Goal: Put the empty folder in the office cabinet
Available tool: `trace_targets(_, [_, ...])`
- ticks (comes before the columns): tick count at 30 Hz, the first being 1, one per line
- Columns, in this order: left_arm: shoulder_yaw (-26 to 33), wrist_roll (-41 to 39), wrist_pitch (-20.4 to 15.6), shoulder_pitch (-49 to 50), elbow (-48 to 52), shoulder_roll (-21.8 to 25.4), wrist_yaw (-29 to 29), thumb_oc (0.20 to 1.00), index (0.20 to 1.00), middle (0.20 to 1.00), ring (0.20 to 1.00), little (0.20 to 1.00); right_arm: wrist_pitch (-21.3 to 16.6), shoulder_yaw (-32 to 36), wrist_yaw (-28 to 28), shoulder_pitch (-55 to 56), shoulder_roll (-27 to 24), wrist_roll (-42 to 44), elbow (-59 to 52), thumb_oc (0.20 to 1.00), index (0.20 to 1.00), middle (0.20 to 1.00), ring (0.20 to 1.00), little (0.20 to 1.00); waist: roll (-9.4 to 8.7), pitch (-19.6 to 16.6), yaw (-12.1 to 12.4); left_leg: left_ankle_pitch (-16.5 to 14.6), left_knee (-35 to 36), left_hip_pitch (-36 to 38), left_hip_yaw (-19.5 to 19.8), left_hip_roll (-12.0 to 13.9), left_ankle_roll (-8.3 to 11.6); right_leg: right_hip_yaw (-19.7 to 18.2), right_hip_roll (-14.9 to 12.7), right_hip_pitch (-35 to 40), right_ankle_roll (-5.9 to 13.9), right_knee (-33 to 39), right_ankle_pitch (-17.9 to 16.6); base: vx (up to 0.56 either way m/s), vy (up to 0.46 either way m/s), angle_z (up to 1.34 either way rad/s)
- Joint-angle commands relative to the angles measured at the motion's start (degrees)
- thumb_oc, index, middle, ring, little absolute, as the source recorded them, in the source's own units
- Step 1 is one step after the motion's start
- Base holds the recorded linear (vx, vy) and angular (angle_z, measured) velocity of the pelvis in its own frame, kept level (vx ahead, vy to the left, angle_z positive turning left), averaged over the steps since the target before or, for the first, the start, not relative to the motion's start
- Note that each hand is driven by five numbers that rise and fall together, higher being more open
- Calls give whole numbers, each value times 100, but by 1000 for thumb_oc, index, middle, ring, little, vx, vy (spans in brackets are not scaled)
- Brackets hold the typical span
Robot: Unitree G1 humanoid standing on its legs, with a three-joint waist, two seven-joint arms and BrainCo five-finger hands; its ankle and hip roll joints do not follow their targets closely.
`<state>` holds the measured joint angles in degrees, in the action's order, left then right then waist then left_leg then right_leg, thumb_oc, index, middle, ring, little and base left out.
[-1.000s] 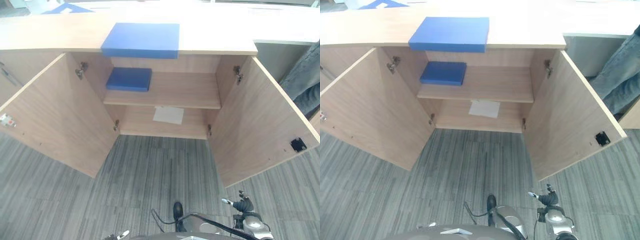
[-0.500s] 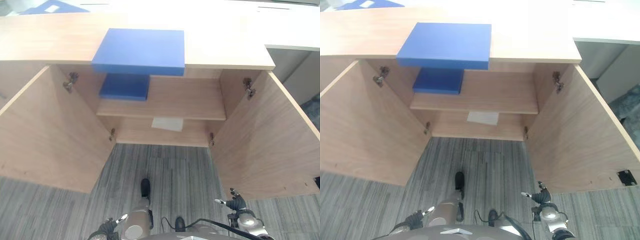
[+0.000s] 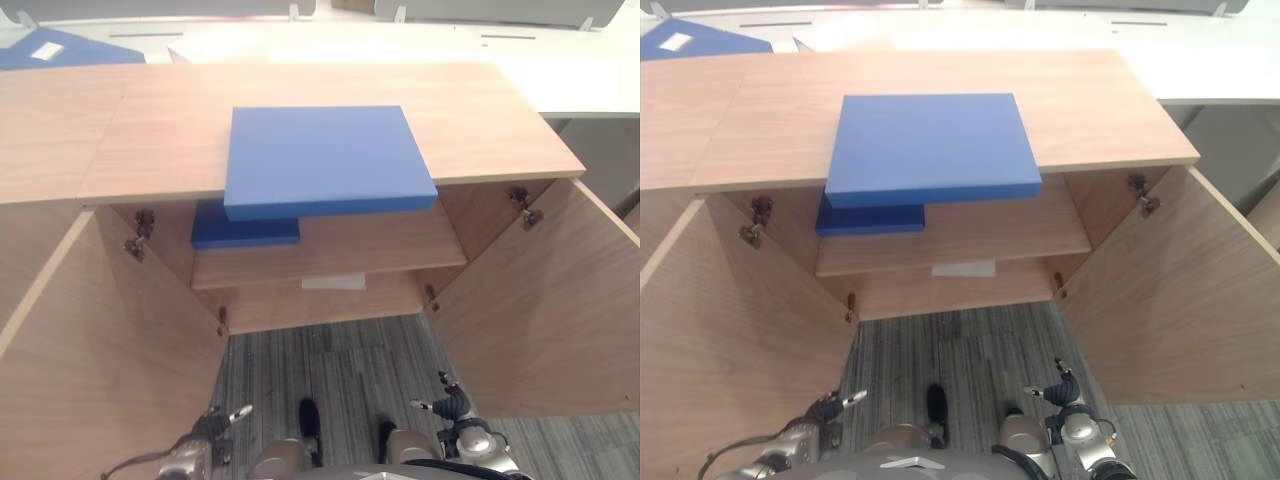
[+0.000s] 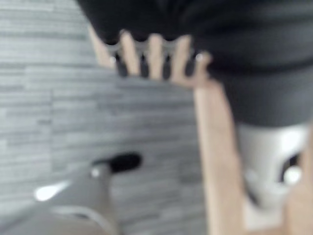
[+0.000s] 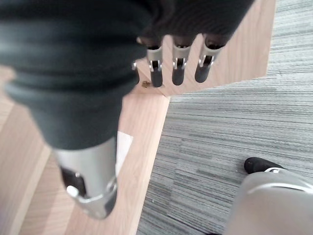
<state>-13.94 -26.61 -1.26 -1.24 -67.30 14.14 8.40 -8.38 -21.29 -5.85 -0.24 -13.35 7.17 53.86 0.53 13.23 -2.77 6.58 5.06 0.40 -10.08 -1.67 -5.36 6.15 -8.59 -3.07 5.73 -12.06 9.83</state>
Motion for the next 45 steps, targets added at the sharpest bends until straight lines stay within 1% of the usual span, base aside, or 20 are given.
trace_targets(1, [115, -20, -108, 49, 192, 158, -11, 1000, 1000, 1000, 1000, 1000, -163, -40, -258, -194, -393, -281, -190, 1000, 1000, 1000, 1000, 1000, 5, 70, 85, -664, -36, 165, 150, 406, 366, 114, -33, 206, 195, 669, -1036, 20, -138, -19])
trace_targets(4, [129, 57, -201, 105, 217, 171, -73, 1000, 1000, 1000, 1000, 1000, -132, -23, -190, -186, -429, -284, -217, 1000, 1000, 1000, 1000, 1000, -39, 52, 105, -695, -64, 193, 61, 447, 397, 170, -112, 219, 267, 856, -1164, 46, -145, -9])
trace_targets(6, [159, 108, -564, 164, 340, 144, -230, 1000, 1000, 1000, 1000, 1000, -71, -21, -57, -163, -463, -559, -214, 1000, 1000, 1000, 1000, 1000, -100, 9, 125, -742, -72, 279, -49, 564, 492, 215, -172, 305, 310, 1102, -1251, 121, -312, -13])
trace_targets(10, [118, 359, -727, 154, 593, 155, -586, 1000, 1000, 1000, 1000, 1000, -33, -61, -4, -136, -516, -421, -201, 1000, 1000, 1000, 1000, 1000, -135, -43, 156, -748, -111, 274, -21, 621, 574, 241, -106, 434, 221, 1241, -1190, 60, -204, 0])
trace_targets(15, [70, 739, -901, 195, 1454, 276, -1350, 1000, 1000, 1000, 1000, 1000, 89, -76, 151, -174, -746, -216, -228, 1000, 1000, 1000, 1000, 1000, -134, -102, 266, -575, -207, 212, 99, 869, 835, 440, 35, 764, 24, 1515, -1087, 25, -160, 23])
trace_targets(16, [55, 928, -1089, 231, 1693, 337, -1730, 1000, 1000, 1000, 1000, 1000, 104, -60, 167, -168, -788, -186, -240, 1000, 1000, 1000, 1000, 1000, -120, -114, 287, -515, -191, 228, 141, 922, 896, 505, 56, 837, -9, 1556, -1079, 15, -80, 9])
trace_targets(18, [122, 1191, -1127, 300, 2114, 462, -2217, 1000, 1000, 1000, 1000, 1000, 167, -50, 169, -127, -841, -120, -302, 1000, 1000, 1000, 1000, 1000, -100, -162, 314, -457, -107, 283, 171, 958, 967, 569, 90, 939, -40, 1670, -1071, 15, -52, 8])
trace_targets(19, [142, 1296, -1139, 323, 2190, 492, -2323, 1000, 1000, 1000, 1000, 1000, 190, -41, 165, -113, -846, -108, -322, 1000, 1000, 1000, 1000, 1000, -96, -174, 317, -446, -94, 291, 169, 964, 982, 577, 94, 949, -41, 1688, -1078, 6, -8, 20])
trace_targets(20, [192, 1629, -1140, 359, 2399, 586, -2767, 1000, 1000, 1000, 1000, 1000, 252, -23, 165, -80, -862, -39, -358, 1000, 1000, 1000, 1000, 1000, -84, -206, 333, -420, -64, 304, 169, 991, 1026, 605, 104, 966, -46, 1706, -1076, 3, 6, 17])
trace_targets(22, [224, 1836, -1041, 400, 2527, 681, -3193, 1000, 1000, 1000, 1000, 1000, 262, -9, 126, -42, -861, 22, -351, 1000, 1000, 1000, 1000, 1000, -74, -224, 344, -412, -50, 318, 172, 1003, 1052, 614, 106, 975, -45, 1706, -1066, 0, 8, 6])
trace_targets(24, [365, 1925, -957, 497, 2640, 815, -4055, 1000, 1000, 1000, 1000, 1000, 229, 51, 113, 4, -851, 88, -267, 1000, 1000, 1000, 1000, 1000, -55, -250, 359, -407, -20, 366, 137, 1030, 1102, 651, 97, 1000, -41, 1706, -1042, 4, 52, 0])
trace_targets(25, [365, 1928, -956, 500, 2643, 813, -4061, 1000, 1000, 1000, 1000, 1000, 228, 50, 113, 5, -851, 88, -266, 1000, 1000, 1000, 1000, 1000, -56, -249, 359, -408, -19, 369, 136, 1030, 1102, 649, 97, 1002, -41, 1706, -1041, 9, 51, -2])
trace_targets(28, [591, 2379, -1095, 608, 2733, 913, -4949, 1000, 1000, 1000, 1000, 1000, 193, 106, 120, 67, -807, 113, -193, 1000, 1000, 1000, 1000, 1000, -50, -271, 376, -446, -6, 431, 91, 1041, 1119, 690, 76, 1040, -28, 1706, -1024, 7, 41, 0])
trace_targets(29, [651, 2712, -1186, 635, 2808, 984, -5367, 1000, 1000, 1000, 1000, 1000, 161, 114, 117, 100, -783, 88, -163, 1000, 1000, 1000, 1000, 1000, -55, -280, 379, -474, -6, 453, 81, 1040, 1115, 693, 70, 1055, -24, 1706, -1018, 8, 40, 0])
trace_targets(30, [688, 2844, -1137, 645, 2898, 1042, -5525, 1000, 1000, 1000, 1000, 1000, 139, 123, 118, 124, -774, 77, -154, 1000, 1000, 1000, 1000, 1000, -55, -283, 382, -495, -6, 467, 78, 1035, 1112, 694, 67, 1064, -19, 1706, -1014, 14, 49, 0])
trace_targets(32, [837, 3642, -1021, 734, 3337, 1337, -6131, 1000, 1000, 1000, 1000, 1000, 62, 132, 111, 212, -736, 1, -131, 1000, 1000, 1000, 1000, 1000, -72, -300, 394, -579, -6, 528, 58, 1007, 1096, 691, 45, 1103, 12, 1706, -1007, 16, 32, 0])
trace_targets(35, [906, 4025, -947, 754, 3548, 1470, -6315, 1000, 1000, 1000, 1000, 1000, 35, 126, 104, 240, -722, 15, -117, 1000, 1000, 1000, 1000, 1000, -82, -306, 400, -614, -6, 553, 47, 996, 1087, 689, 33, 1117, 29, 1706, -1004, 11, 6, -1])
trace_targets(36, [1041, 4597, -753, 793, 4065, 1739, -6377, 1000, 1000, 1000, 1000, 1000, 39, 142, 105, 293, -715, 31, -135, 1000, 1000, 1000, 1000, 1000, -92, -334, 402, -672, -6, 587, 36, 971, 1073, 676, 17, 1134, 55, 1706, -993, 41, 21, -3])
trace_targets(40, [1218, 5522, -482, 720, 4939, 2180, -6093, 1000, 1000, 1000, 1000, 1000, 37, 186, 89, 369, -682, -3, -139, 1000, 1000, 1000, 1000, 1000, -84, -394, 370, -762, -6, 636, 48, 928, 1035, 588, 7, 1137, 99, 1706, -990, 40, 19, 0])
trace_targets(45, [1224, 6068, -560, 513, 5420, 2525, -5966, 1000, 1000, 1000, 1000, 1000, 64, 200, 17, 399, -636, 22, -107, 1000, 1000, 1000, 1000, 1000, -48, -469, 316, -836, -6, 671, 56, 893, 1002, 508, -3, 1133, 146, 1706, -989, 31, 12, -6])
